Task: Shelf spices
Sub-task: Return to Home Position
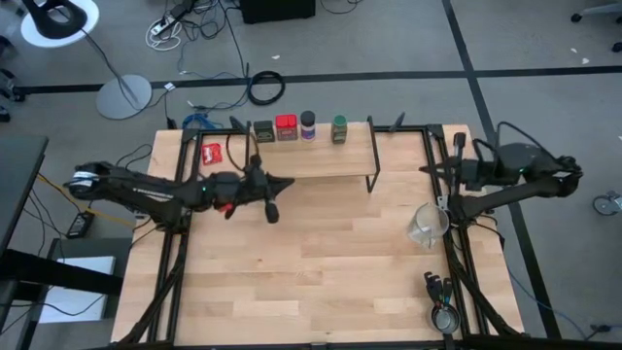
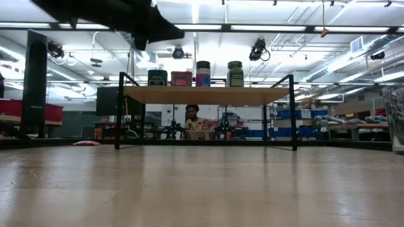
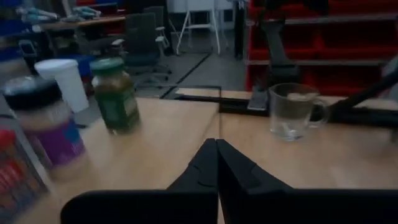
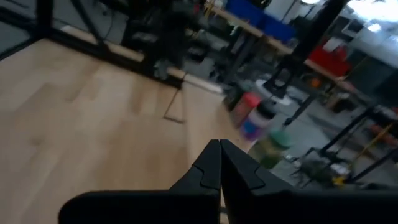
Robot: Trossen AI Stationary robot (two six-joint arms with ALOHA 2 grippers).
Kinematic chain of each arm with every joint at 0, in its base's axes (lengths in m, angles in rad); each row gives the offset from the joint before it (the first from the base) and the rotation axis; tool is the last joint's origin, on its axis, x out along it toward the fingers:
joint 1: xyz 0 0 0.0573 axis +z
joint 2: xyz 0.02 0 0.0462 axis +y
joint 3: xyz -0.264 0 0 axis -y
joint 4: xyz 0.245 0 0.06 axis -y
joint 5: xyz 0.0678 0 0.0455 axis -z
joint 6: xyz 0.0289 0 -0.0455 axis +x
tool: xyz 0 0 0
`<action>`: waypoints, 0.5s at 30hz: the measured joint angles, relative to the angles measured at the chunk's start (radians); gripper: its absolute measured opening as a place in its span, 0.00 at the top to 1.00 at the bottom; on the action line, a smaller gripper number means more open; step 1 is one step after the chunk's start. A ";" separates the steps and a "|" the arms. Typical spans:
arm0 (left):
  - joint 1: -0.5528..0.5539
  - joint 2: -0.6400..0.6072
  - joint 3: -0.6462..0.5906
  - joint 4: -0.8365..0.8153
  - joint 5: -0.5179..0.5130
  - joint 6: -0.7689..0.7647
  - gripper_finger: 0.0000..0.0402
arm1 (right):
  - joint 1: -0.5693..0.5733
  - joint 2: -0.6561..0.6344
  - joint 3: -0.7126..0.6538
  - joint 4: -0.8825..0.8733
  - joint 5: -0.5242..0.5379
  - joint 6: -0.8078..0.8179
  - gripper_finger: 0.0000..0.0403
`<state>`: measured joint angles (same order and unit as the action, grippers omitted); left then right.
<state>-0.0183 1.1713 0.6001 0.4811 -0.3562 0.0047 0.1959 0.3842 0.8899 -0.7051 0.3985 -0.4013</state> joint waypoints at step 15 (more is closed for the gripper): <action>0.097 -0.497 0.068 -0.580 0.031 0.100 1.00 | 0.000 -0.361 -0.093 -0.058 -0.041 0.094 1.00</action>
<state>0.0792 0.6741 0.6678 -0.0987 -0.3252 0.1049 0.1963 0.0228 0.7973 -0.7631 0.3573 -0.3077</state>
